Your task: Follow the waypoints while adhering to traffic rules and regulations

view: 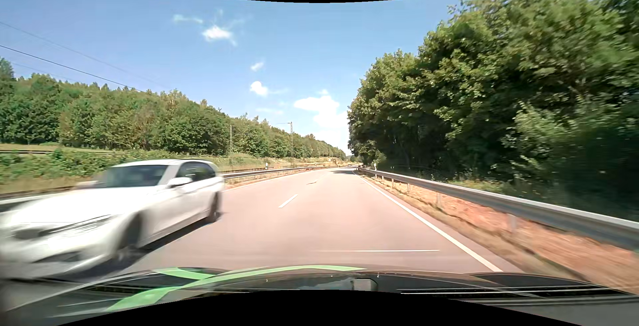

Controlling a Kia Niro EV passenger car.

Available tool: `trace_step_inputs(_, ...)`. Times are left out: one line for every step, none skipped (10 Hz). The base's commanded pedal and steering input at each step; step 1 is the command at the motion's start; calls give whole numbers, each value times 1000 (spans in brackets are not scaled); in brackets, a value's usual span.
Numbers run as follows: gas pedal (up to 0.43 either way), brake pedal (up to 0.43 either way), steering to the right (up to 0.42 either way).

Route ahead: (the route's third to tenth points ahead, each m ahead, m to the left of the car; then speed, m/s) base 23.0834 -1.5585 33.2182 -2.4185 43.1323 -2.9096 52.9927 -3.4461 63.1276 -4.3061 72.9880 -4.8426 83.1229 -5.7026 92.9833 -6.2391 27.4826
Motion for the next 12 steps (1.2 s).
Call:
trace_step_inputs(228, 0, 4)
trace_step_inputs(240, 0, 4)
trace_step_inputs(240, 0, 4)
trace_step_inputs(248, 0, 4)
trace_step_inputs(260, 0, 5)
trace_step_inputs(268, 0, 4)
trace_step_inputs(280, 0, 5)
trace_step_inputs(287, 0, 4)
trace_step_inputs(299, 0, 3)
trace_step_inputs(299, 0, 3)
trace_step_inputs(299, 0, 3)
trace_step_inputs(268, 0, 3)
